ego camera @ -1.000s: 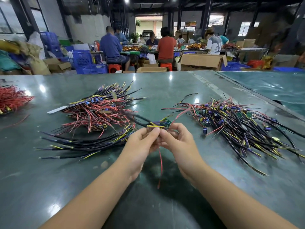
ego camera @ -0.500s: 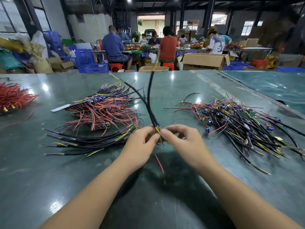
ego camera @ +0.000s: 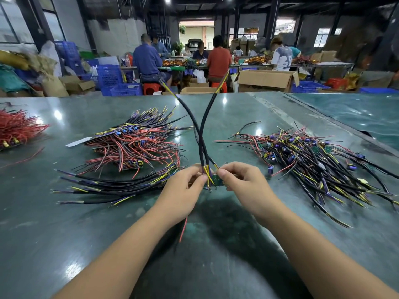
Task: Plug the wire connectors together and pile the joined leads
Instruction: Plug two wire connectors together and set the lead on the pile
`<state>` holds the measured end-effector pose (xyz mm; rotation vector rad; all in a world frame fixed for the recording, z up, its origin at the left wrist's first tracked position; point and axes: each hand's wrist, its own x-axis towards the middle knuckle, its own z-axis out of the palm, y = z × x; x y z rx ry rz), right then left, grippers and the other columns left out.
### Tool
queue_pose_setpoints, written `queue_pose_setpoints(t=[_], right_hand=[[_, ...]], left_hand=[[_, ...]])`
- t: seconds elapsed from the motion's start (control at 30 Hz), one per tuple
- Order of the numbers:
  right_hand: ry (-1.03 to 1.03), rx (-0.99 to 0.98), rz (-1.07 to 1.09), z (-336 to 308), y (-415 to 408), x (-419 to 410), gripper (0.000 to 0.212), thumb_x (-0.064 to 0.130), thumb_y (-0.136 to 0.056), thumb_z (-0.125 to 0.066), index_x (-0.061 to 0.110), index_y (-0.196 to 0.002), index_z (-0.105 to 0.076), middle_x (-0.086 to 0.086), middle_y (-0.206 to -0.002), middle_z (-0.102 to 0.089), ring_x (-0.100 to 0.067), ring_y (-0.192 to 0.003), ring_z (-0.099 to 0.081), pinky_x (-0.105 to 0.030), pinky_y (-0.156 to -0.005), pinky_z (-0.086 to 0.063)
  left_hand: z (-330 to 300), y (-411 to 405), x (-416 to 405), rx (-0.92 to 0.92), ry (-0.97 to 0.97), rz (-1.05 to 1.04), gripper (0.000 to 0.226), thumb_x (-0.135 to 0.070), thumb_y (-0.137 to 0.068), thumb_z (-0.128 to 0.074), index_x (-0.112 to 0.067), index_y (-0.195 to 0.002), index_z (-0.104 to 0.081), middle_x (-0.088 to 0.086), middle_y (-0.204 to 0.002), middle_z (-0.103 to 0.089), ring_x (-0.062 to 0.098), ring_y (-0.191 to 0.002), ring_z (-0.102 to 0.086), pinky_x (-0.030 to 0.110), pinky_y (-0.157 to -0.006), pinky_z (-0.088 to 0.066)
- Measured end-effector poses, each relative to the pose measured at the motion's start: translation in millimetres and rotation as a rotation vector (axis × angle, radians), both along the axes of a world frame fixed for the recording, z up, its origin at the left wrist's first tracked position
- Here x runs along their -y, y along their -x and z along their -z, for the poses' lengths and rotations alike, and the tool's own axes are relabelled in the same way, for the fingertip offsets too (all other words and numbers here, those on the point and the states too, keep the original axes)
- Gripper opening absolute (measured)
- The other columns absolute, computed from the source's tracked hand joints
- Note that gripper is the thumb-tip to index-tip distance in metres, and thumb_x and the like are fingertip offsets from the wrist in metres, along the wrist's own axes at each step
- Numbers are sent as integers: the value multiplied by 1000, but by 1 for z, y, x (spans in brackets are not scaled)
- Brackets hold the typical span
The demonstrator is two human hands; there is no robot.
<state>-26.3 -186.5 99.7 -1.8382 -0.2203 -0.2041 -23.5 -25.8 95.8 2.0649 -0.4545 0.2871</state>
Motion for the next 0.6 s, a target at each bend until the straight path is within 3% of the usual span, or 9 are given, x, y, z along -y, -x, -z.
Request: queue_pose_setpoints(t=[0.13, 0.23, 0.4, 0.53, 0.6], right_hand=[[-82, -47, -75, -1, 3, -2, 9, 4, -87, -64, 12, -84, -61, 0, -76, -61, -8, -70, -52, -18, -70, -43], [-88, -72, -57, -2, 2, -1, 11, 1, -84, -67, 6, -91, -61, -8, -81, -63, -12, -71, -53, -22, -72, -44], [-112, -128, 21, -2, 1, 1, 10, -1, -80, -70, 3, -88, -66, -17, -85, -69, -18, -74, -59, -29, -74, -51], [-8, -129, 170, -1, -1, -2, 10, 6, -75, -76, 9, -81, -69, -12, -82, -72, -19, -73, -62, -38, -79, -53], [91, -91, 232, 0, -1, -5, 11, 12, -74, -78, 16, -76, -68, -2, -76, -71, -15, -72, -63, -30, -73, -53]], left_hand=[[2, -2, 1, -7, 109, -34, 14, -9, -95, -51, -13, -88, -63, 12, -80, -63, 20, -74, -57, 43, -77, -53], [2, 0, 2, -104, 282, 25, 24, -4, -95, -51, -21, -86, -65, 2, -79, -65, 8, -74, -60, 34, -76, -58], [3, 2, 5, -233, 386, 82, 24, 3, -89, -59, -16, -82, -73, 4, -80, -71, 11, -76, -63, 27, -78, -57], [4, 3, 10, -243, 397, 6, 21, 1, -85, -64, -14, -75, -74, 8, -75, -69, 12, -72, -60, 36, -82, -56], [4, 2, 12, -228, 369, -44, 21, 2, -84, -65, -13, -71, -73, 8, -71, -67, 13, -68, -57, 41, -82, -55]])
